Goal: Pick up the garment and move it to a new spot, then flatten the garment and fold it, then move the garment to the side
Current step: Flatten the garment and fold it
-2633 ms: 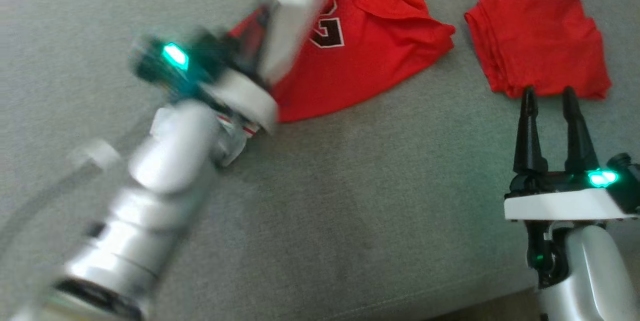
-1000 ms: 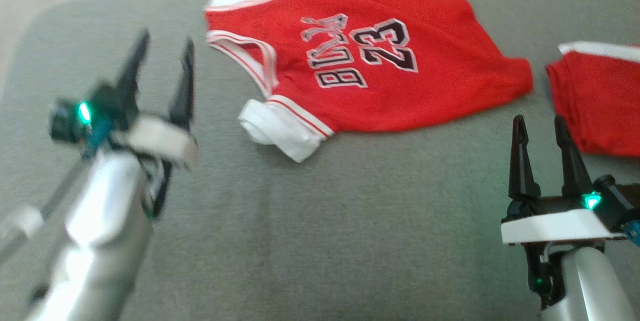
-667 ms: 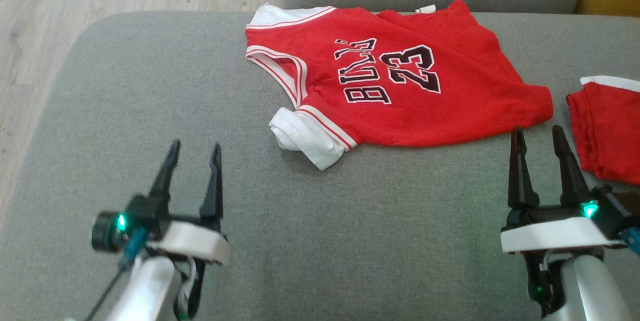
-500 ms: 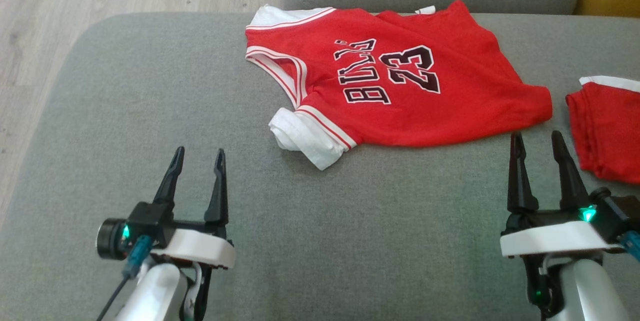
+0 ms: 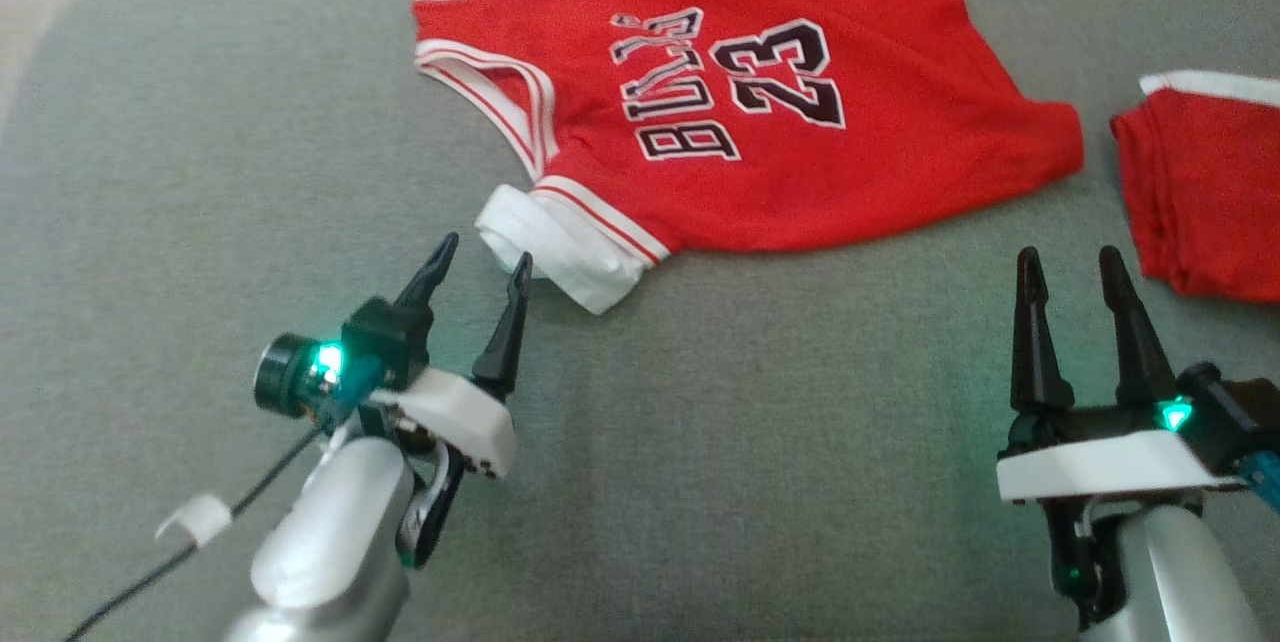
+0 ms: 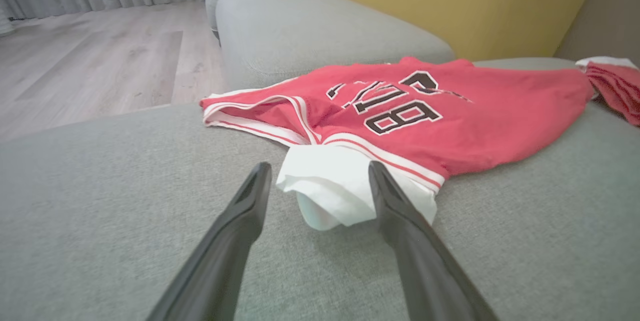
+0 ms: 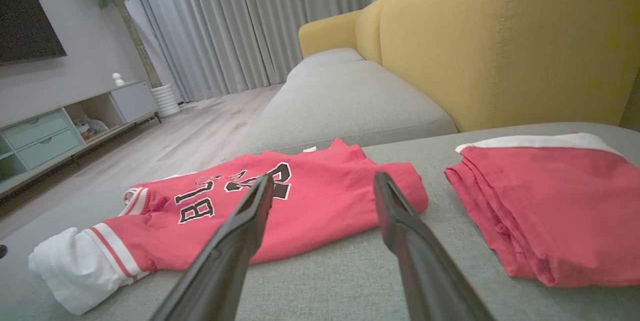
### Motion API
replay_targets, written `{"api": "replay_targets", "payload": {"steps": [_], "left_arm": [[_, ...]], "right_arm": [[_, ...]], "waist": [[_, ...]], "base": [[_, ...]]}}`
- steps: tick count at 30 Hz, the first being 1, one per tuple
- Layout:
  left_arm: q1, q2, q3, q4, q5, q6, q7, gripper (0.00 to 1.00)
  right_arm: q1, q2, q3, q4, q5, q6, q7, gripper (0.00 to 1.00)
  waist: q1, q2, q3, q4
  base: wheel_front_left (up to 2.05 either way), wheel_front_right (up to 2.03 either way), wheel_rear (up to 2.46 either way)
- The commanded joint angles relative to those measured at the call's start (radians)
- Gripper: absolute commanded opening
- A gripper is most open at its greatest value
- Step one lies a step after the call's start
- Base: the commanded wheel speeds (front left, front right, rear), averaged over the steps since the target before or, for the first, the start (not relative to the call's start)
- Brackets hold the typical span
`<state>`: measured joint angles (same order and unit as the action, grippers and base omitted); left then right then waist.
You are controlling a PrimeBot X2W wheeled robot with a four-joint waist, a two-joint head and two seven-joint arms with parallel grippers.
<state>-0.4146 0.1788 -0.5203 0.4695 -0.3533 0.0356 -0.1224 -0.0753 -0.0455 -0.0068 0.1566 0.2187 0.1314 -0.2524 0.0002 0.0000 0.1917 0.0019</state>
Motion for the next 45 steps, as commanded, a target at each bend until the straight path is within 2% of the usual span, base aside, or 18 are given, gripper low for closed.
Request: {"api": "replay_targets", "payload": {"steps": [1,13,14,15,16,19,25,32,35,37,38,39,45], "left_arm": [[-0.063,0.014,0.028,-0.003,0.012,0.001,0.015,1.00],[-0.172,-0.008,0.049,0.185,-0.016,0.011,0.040,1.00],[-0.176,-0.010,0.050,0.202,-0.019,0.010,0.046,0.96],[-0.180,-0.012,0.050,0.215,-0.023,0.009,0.049,0.35],[-0.184,-0.014,0.051,0.226,-0.026,0.007,0.048,0.00],[-0.193,-0.019,0.063,0.242,-0.036,0.011,0.010,0.00],[-0.209,-0.018,0.121,0.220,-0.051,0.049,-0.115,0.00],[-0.173,0.015,0.220,0.092,-0.039,0.093,-0.139,0.00],[-0.134,0.026,0.230,0.069,-0.030,0.092,-0.139,0.00],[-0.068,0.037,0.201,0.083,-0.016,0.072,-0.128,0.00],[-0.049,0.040,0.187,0.096,-0.014,0.064,-0.105,0.41],[-0.033,0.045,0.171,0.106,-0.007,0.058,-0.083,1.00],[0.007,0.066,0.181,0.083,0.010,0.113,-0.101,1.00]], "right_arm": [[-0.045,-0.005,0.023,-0.038,0.001,-0.001,-0.009,1.00],[-0.064,-0.005,0.026,-0.037,0.010,-0.001,-0.009,1.00],[-0.065,-0.005,0.026,-0.038,0.010,-0.001,-0.009,1.00],[-0.066,-0.005,0.027,-0.038,0.010,-0.001,-0.009,1.00],[-0.068,-0.005,0.026,-0.039,0.010,-0.001,-0.009,1.00],[-0.070,-0.005,0.022,-0.039,0.010,-0.001,-0.009,1.00],[-0.059,-0.005,0.011,-0.034,0.006,-0.001,-0.009,1.00],[-0.048,-0.005,0.021,-0.027,0.001,-0.001,-0.009,1.00],[-0.043,-0.005,0.021,-0.023,0.001,-0.001,-0.009,1.00],[-0.031,-0.005,0.021,-0.017,0.002,-0.001,-0.009,1.00],[-0.028,-0.005,0.022,-0.015,0.002,-0.001,-0.009,1.00],[-0.025,-0.005,0.023,-0.013,0.003,-0.001,-0.009,1.00],[-0.012,-0.005,0.028,-0.005,0.005,-0.001,-0.009,1.00]], "waist": [[-0.0002,0.0000,0.037,-0.034],[-0.0002,0.0000,0.077,-0.102],[-0.0002,0.0000,0.076,-0.105],[-0.0002,0.0000,0.075,-0.107],[-0.0002,0.0000,0.074,-0.109],[-0.0002,0.0000,0.067,-0.108],[-0.0002,0.0000,0.035,-0.076],[-0.0002,0.0000,-0.013,-0.027],[-0.0002,0.0000,-0.027,-0.014],[-0.0002,0.0000,-0.047,0.006],[-0.0002,0.0000,-0.051,0.012],[-0.0002,0.0000,-0.056,0.019],[-0.0002,0.0000,-0.084,0.054]], "base": [[0.00,0.00,0.00],[0.00,0.00,0.00],[0.00,0.00,0.00],[0.00,0.00,0.00],[0.00,0.00,0.00],[0.00,0.00,0.00],[0.00,0.00,0.00],[0.00,0.00,0.00],[0.00,0.00,0.00],[0.00,0.00,0.00],[0.00,0.00,0.00],[0.00,0.00,0.00],[0.00,0.00,0.00]]}}
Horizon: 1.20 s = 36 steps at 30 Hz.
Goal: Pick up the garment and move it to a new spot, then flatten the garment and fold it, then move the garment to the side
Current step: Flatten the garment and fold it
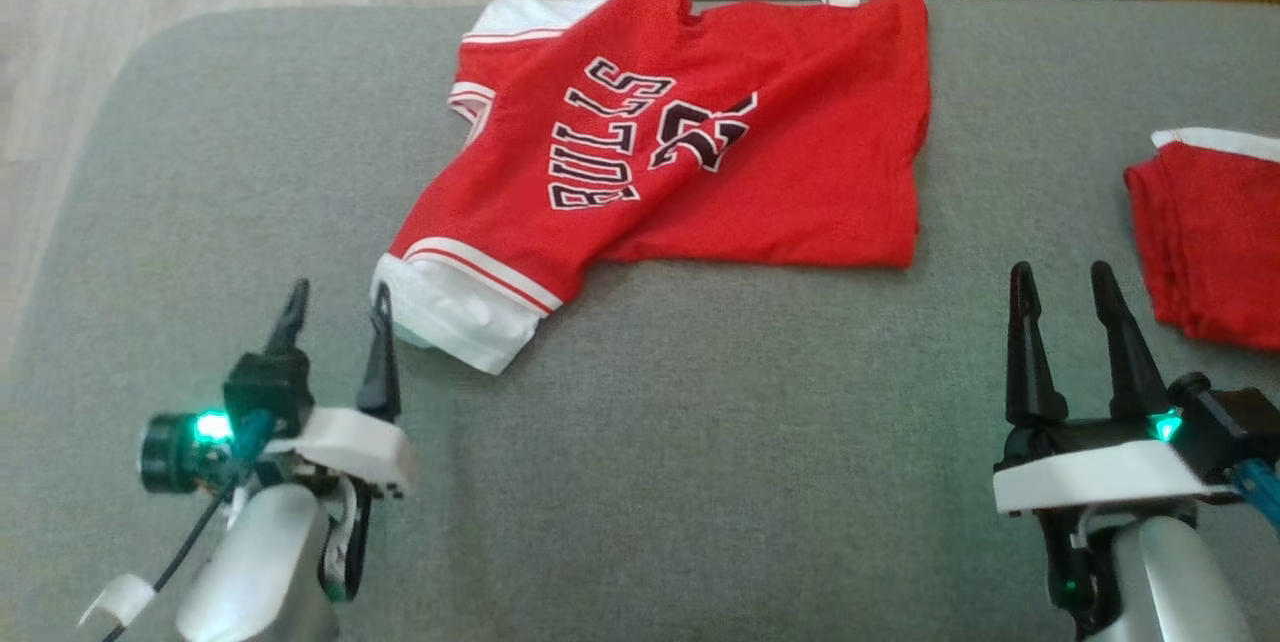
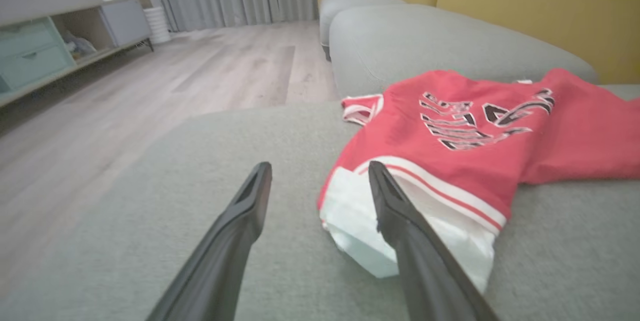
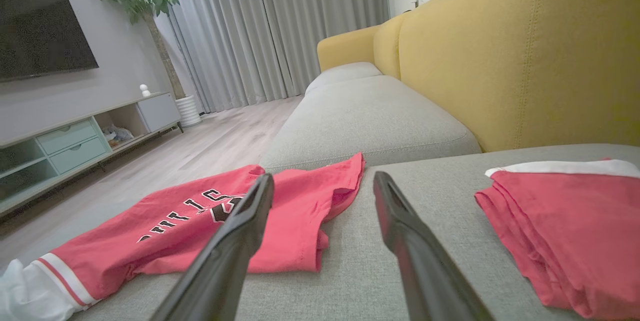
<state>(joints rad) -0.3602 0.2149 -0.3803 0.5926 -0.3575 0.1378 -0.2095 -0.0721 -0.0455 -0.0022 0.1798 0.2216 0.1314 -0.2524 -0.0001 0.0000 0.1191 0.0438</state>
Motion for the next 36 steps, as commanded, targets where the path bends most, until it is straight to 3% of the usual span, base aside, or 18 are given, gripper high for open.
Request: {"api": "replay_targets", "payload": {"steps": [1,10,14,19,23,30,36], "left_arm": [[-0.044,0.034,0.048,-0.056,0.017,0.021,-0.022,1.00],[0.058,0.060,0.069,-0.238,0.051,0.055,-0.050,1.00],[0.147,0.036,0.091,-0.328,0.054,0.079,-0.052,1.00],[0.209,0.009,0.098,-0.376,0.062,0.074,-0.052,1.00],[0.186,-0.006,0.091,-0.381,0.077,0.057,-0.052,1.00],[0.128,-0.045,0.089,-0.355,0.089,0.027,-0.052,1.00],[0.103,-0.070,0.095,-0.336,0.100,0.008,-0.052,1.00]], "right_arm": [[-0.012,-0.005,0.023,-0.027,0.002,-0.001,-0.009,1.00],[0.016,-0.005,0.022,-0.015,0.002,-0.001,-0.009,1.00],[0.026,-0.005,0.023,-0.009,0.003,-0.001,-0.009,1.00],[0.010,-0.005,0.012,0.007,-0.009,-0.001,-0.009,1.00],[-0.067,-0.005,-0.013,0.114,-0.022,-0.001,0.011,1.00],[-0.290,-0.005,-0.124,0.404,-0.083,-0.001,0.150,1.00],[-0.404,-0.005,-0.173,0.557,-0.172,-0.001,0.166,1.00]], "waist": [[0.0001,0.0000,-0.017,0.018],[0.0001,0.0000,-0.070,0.060],[0.0001,0.0000,-0.079,0.070],[0.0001,0.0000,-0.057,0.095],[0.0001,0.0000,-0.007,0.123],[0.0001,0.0000,0.081,0.179],[0.0001,0.0000,0.118,0.207]], "base": [[0.00,0.00,0.00],[0.00,0.00,0.00],[0.00,0.00,0.00],[0.00,0.00,0.00],[0.00,0.00,0.00],[0.00,0.00,0.00],[0.00,0.00,0.00]]}}
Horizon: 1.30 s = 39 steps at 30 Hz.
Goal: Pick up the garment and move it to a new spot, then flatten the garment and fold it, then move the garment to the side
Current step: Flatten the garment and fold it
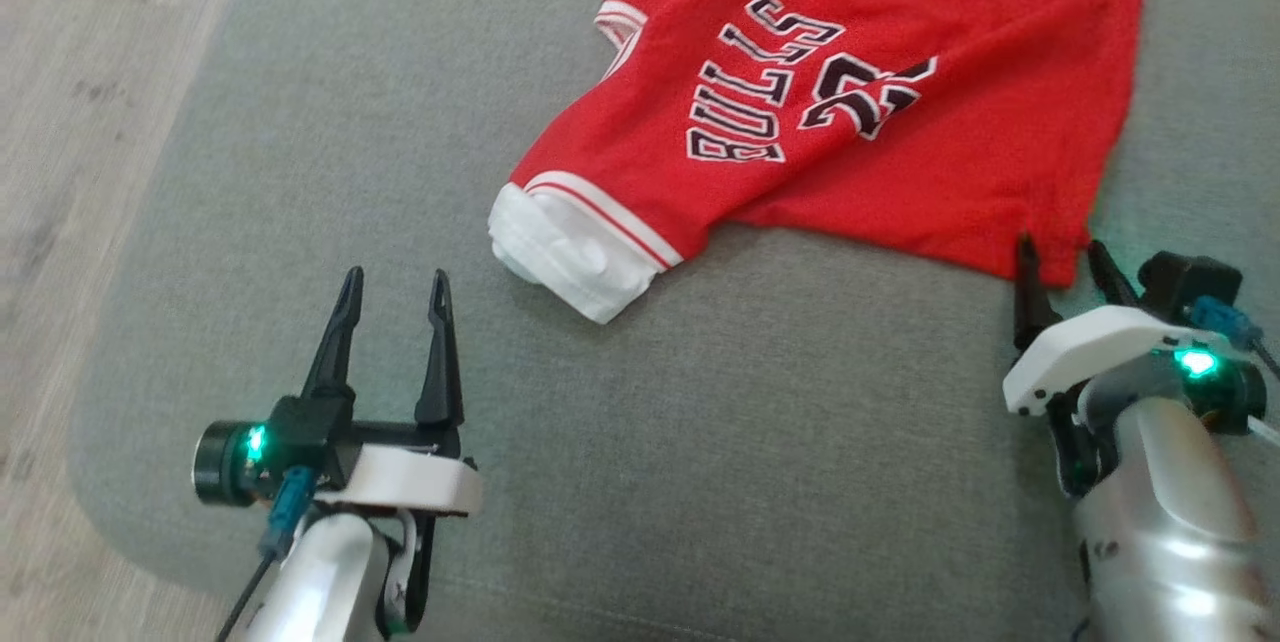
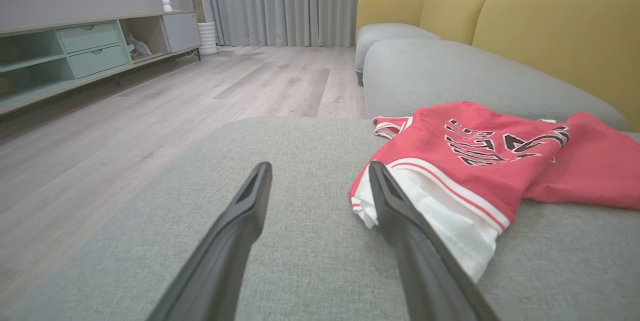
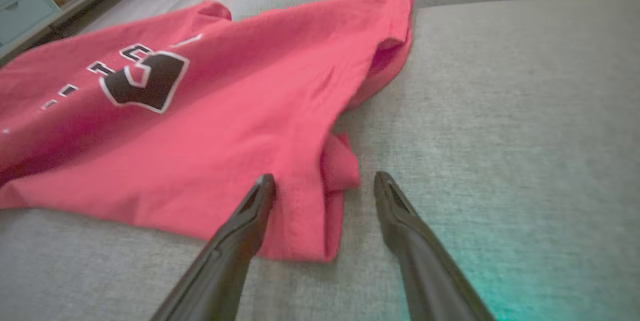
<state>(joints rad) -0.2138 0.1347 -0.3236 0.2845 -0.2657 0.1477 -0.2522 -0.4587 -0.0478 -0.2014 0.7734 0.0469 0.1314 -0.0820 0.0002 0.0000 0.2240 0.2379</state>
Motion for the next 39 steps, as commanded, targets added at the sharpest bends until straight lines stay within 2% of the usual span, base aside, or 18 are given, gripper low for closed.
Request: {"api": "replay_targets", "payload": {"steps": [1,7,8,9,10,15,19,25,31,32,33,35,39], "left_arm": [[-0.046,0.007,0.041,-0.026,0.010,-0.005,-0.009,1.00],[-0.060,-0.008,0.061,-0.016,0.024,-0.018,-0.009,1.00],[-0.060,-0.010,0.065,-0.015,0.027,-0.018,-0.009,1.00],[-0.060,-0.011,0.069,-0.013,0.030,-0.020,-0.009,1.00],[-0.059,-0.013,0.072,-0.011,0.033,-0.022,-0.009,1.00],[-0.052,-0.015,0.092,-0.004,0.044,-0.029,-0.009,1.00],[-0.036,-0.015,0.109,-0.005,0.051,-0.032,-0.009,1.00],[-0.008,-0.019,0.127,-0.003,0.061,-0.036,-0.009,1.00],[0.013,-0.028,0.133,-0.001,0.068,-0.041,-0.009,1.00],[0.014,-0.030,0.133,-0.001,0.069,-0.043,-0.009,1.00],[0.014,-0.031,0.134,0.000,0.070,-0.045,-0.009,1.00],[0.012,-0.033,0.134,0.002,0.073,-0.048,-0.010,1.00],[0.007,-0.034,0.135,0.004,0.081,-0.054,-0.010,1.00]], "right_arm": [[-0.035,-0.002,0.015,-0.011,-0.016,-0.001,-0.007,1.00],[-0.124,-0.002,-0.011,0.132,-0.070,-0.001,-0.028,1.00],[-0.136,-0.002,-0.008,0.155,-0.071,-0.001,-0.033,0.72],[-0.147,-0.002,-0.009,0.176,-0.070,-0.001,-0.041,0.07],[-0.157,-0.002,-0.009,0.195,-0.067,-0.001,-0.052,0.00],[-0.178,-0.002,0.001,0.263,-0.035,-0.001,-0.117,0.00],[-0.160,-0.002,-0.024,0.268,-0.031,-0.001,-0.152,0.00],[-0.093,-0.002,-0.113,0.209,-0.063,-0.001,-0.162,0.00],[-0.015,-0.002,-0.196,0.105,-0.112,-0.001,-0.110,0.00],[-0.004,-0.002,-0.209,0.081,-0.127,-0.001,-0.102,0.19],[0.005,-0.002,-0.217,0.057,-0.138,-0.001,-0.099,1.00],[0.015,-0.002,-0.184,0.012,-0.140,-0.001,-0.110,1.00],[0.041,-0.002,-0.022,-0.086,-0.017,-0.001,-0.153,1.00]], "waist": [[-0.0002,0.0000,0.017,0.017],[-0.0002,0.0000,0.026,0.019],[-0.0002,0.0000,0.025,0.015],[-0.0002,0.0000,0.022,0.009],[-0.0002,0.0000,0.018,0.003],[-0.0002,0.0000,-0.018,-0.038],[-0.0002,0.0000,-0.061,-0.078],[-0.0002,0.0000,-0.121,-0.125],[-0.0002,0.0000,-0.152,-0.149],[-0.0002,0.0000,-0.153,-0.150],[-0.0002,0.0000,-0.155,-0.151],[-0.0002,0.0000,-0.157,-0.154],[-0.0002,0.0000,-0.155,-0.169]], "base": [[0.00,0.00,0.00],[0.00,0.00,0.00],[0.00,0.00,0.00],[0.00,0.00,0.00],[0.00,0.00,0.00],[0.00,0.00,0.00],[0.00,0.00,0.00],[0.00,0.00,0.00],[0.00,0.00,0.00],[0.00,0.00,0.00],[0.00,0.00,0.00],[0.00,0.00,0.00],[0.00,0.00,0.00]]}}
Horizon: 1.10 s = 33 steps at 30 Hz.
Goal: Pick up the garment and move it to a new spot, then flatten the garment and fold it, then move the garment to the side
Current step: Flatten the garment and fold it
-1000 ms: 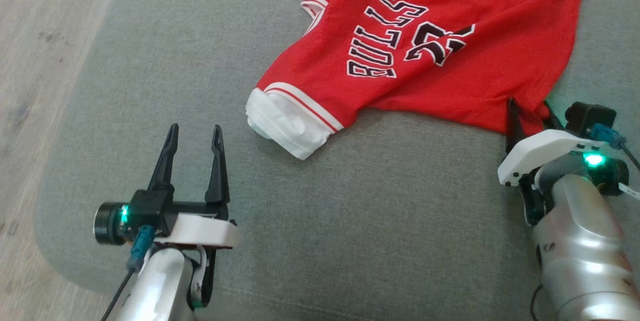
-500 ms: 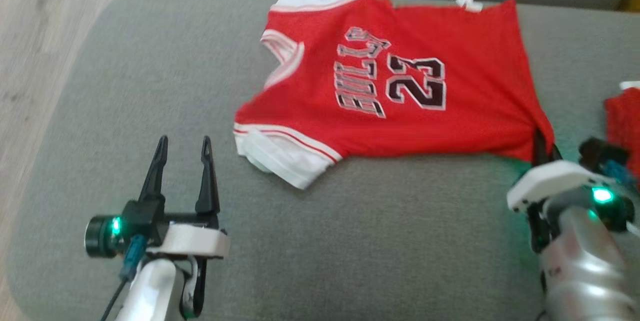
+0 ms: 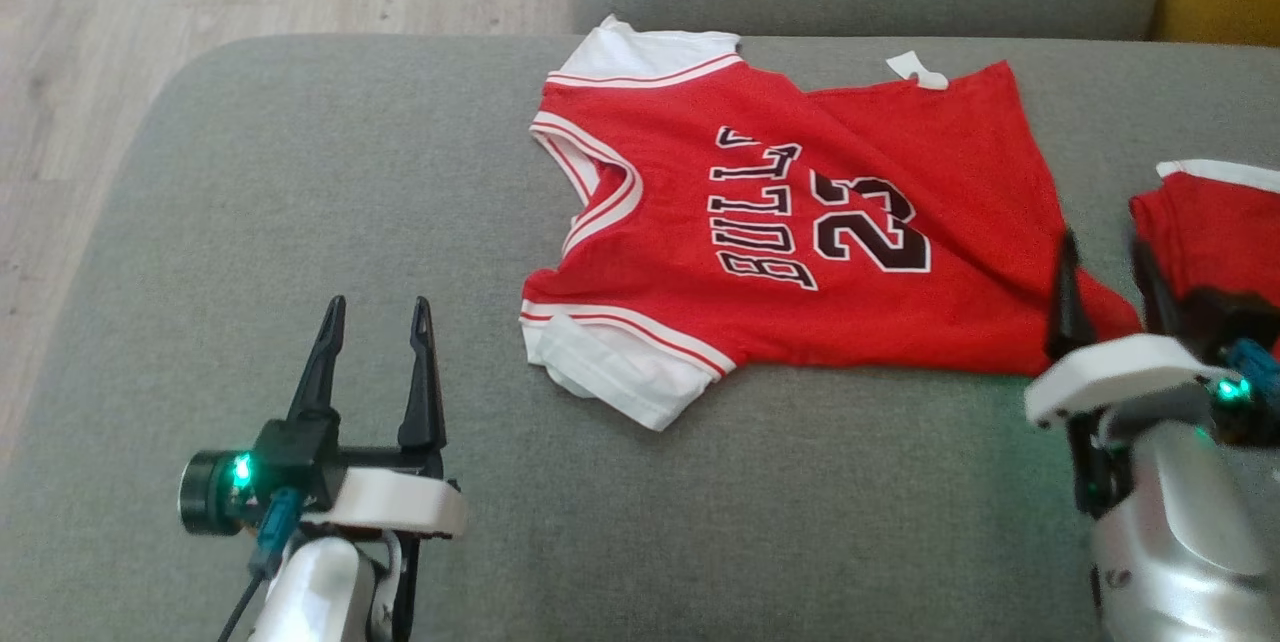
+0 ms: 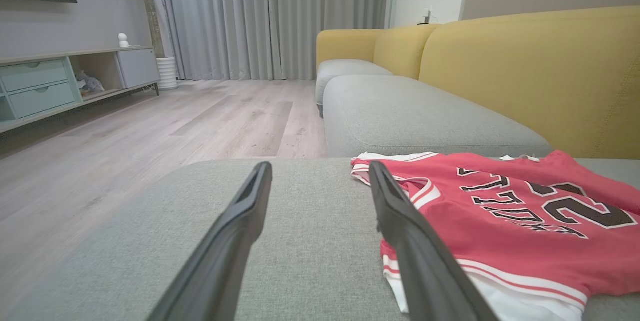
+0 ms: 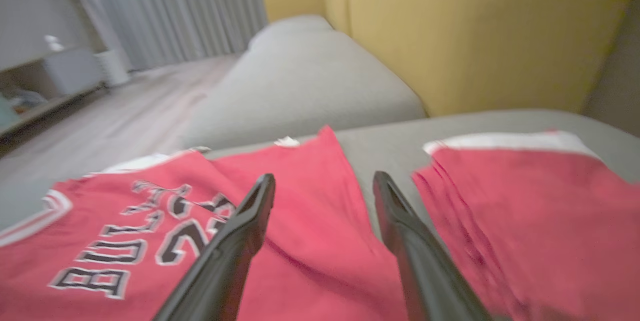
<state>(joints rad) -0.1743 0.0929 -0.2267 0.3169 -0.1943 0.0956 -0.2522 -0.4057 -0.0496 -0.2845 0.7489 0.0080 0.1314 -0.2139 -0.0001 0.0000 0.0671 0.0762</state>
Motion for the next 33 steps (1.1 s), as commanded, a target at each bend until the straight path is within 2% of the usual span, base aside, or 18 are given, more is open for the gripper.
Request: {"api": "replay_targets", "payload": {"steps": [1,6,8,9,15,18,21,24,27,28,33], "left_arm": [[-0.032,0.008,0.038,-0.028,0.009,-0.002,-0.010,1.00],[-0.042,0.009,0.041,-0.026,0.016,-0.012,-0.010,1.00],[-0.044,0.009,0.044,-0.024,0.016,-0.015,-0.010,1.00],[-0.046,0.009,0.047,-0.022,0.017,-0.019,-0.010,1.00],[-0.083,0.025,0.039,0.001,0.023,-0.051,-0.010,1.00],[-0.143,0.052,0.019,0.028,0.028,-0.095,0.012,1.00],[-0.237,0.084,-0.009,0.060,0.013,-0.169,0.093,1.00],[-0.346,0.129,-0.062,0.101,-0.007,-0.212,0.220,1.00],[-0.443,0.161,-0.143,0.131,-0.093,-0.225,0.355,1.00],[-0.500,0.209,-0.228,0.127,-0.183,-0.226,0.434,1.00],[-0.591,0.360,-0.396,0.120,-0.385,-0.226,0.603,1.00]], "right_arm": [[-0.012,-0.001,0.061,-0.062,0.022,-0.001,-0.021,1.00],[0.104,-0.001,0.257,-0.287,0.186,-0.001,-0.045,1.00],[0.166,-0.001,0.328,-0.382,0.218,-0.001,-0.047,1.00],[0.224,-0.001,0.371,-0.471,0.242,-0.001,-0.047,1.00],[0.299,-0.001,0.394,-0.577,0.262,-0.001,-0.048,1.00],[0.296,-0.001,0.383,-0.596,0.259,-0.001,-0.048,1.00],[0.285,-0.001,0.375,-0.607,0.255,-0.001,-0.048,1.00],[0.274,-0.001,0.375,-0.612,0.256,-0.001,-0.048,1.00],[0.263,-0.001,0.382,-0.615,0.264,-0.001,-0.048,1.00],[0.254,-0.001,0.392,-0.617,0.272,-0.001,-0.048,1.00],[0.233,-0.001,0.409,-0.623,0.287,-0.001,-0.048,1.00]], "waist": [[0.0001,0.0000,0.002,-0.007],[0.0001,0.0000,0.011,-0.034],[0.0001,0.0000,0.018,-0.048],[0.0001,0.0000,0.027,-0.063],[0.0001,0.0000,0.060,-0.107],[0.0001,0.0000,0.082,-0.125],[0.0001,0.0000,0.111,-0.141],[0.0001,0.0000,0.143,-0.157],[0.0001,0.0000,0.174,-0.175],[0.0001,0.0000,0.194,-0.191],[0.0001,0.0000,0.225,-0.230]], "base": [[0.00,0.00,0.00],[0.00,0.00,0.00],[0.00,0.00,0.00],[0.00,0.00,0.00],[0.00,0.00,0.00],[0.00,0.00,0.00],[0.00,0.00,0.00],[0.00,0.00,0.00],[0.00,0.00,0.00],[0.00,0.00,0.00],[0.00,0.00,0.00]]}}
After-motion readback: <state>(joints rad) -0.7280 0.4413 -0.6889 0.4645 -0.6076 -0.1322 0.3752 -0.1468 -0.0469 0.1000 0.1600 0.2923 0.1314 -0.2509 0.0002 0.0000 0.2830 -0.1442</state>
